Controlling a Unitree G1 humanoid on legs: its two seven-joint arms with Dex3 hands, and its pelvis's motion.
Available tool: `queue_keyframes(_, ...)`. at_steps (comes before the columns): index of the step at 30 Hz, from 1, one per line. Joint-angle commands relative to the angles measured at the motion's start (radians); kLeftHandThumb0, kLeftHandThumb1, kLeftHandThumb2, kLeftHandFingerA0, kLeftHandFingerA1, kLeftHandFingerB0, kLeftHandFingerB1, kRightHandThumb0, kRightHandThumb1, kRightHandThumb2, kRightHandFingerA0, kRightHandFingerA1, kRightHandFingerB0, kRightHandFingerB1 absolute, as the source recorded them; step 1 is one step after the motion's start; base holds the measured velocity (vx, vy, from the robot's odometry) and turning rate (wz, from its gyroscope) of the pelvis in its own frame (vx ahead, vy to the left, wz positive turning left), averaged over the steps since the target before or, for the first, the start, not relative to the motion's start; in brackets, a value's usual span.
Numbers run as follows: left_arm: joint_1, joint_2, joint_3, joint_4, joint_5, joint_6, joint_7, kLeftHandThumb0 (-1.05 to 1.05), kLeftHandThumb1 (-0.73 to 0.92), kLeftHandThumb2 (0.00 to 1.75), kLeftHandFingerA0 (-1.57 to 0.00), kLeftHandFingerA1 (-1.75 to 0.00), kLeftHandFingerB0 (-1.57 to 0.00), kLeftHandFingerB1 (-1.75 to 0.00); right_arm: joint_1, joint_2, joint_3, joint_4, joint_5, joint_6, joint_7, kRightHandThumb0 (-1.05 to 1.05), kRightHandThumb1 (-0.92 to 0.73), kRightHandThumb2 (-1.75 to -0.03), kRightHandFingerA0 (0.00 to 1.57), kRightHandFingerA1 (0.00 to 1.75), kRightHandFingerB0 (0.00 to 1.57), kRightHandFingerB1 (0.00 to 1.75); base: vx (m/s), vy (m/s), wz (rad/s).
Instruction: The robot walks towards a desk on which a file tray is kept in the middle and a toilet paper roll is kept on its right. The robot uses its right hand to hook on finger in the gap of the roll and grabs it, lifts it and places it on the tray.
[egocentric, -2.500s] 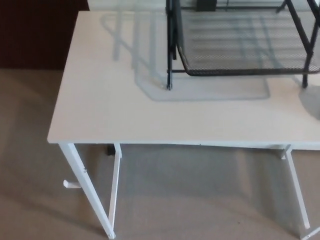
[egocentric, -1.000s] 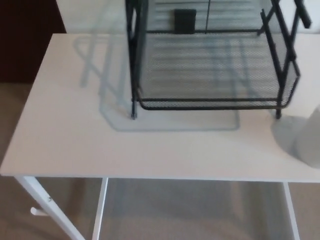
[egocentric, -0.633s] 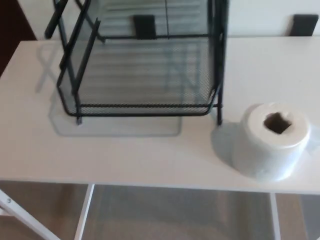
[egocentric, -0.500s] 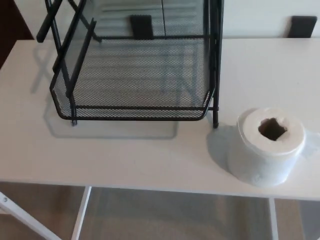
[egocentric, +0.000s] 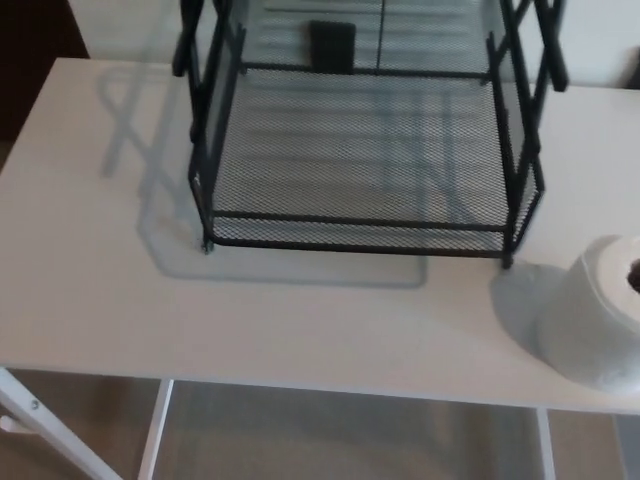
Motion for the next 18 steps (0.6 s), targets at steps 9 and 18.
queue_keyframes(9,0.038,0.012,0.003,-0.054,-0.019,0.066,-0.002,-0.68,0.81,0.98,-0.23,-0.48,-0.09,-0.41,-0.036,-0.019,0.068,0.019,-0.052,-0.005,-0.071,-0.71,-0.59,-0.94,0.03,0.38,0.04,0.23,-0.01,-0.043,0.06)
queue_keyframes(18,0.001,0.016,-0.001,-0.009,-0.019,0.043,-0.01,-0.7,0.74,1.01,-0.33,-0.52,-0.14,-0.44,0.081,-0.012,-0.365,-0.067,0.395,0.002,0.155,-0.46,-0.55,-0.58,0.19,0.39,0.15,0.27,0.0,0.0,0.0)
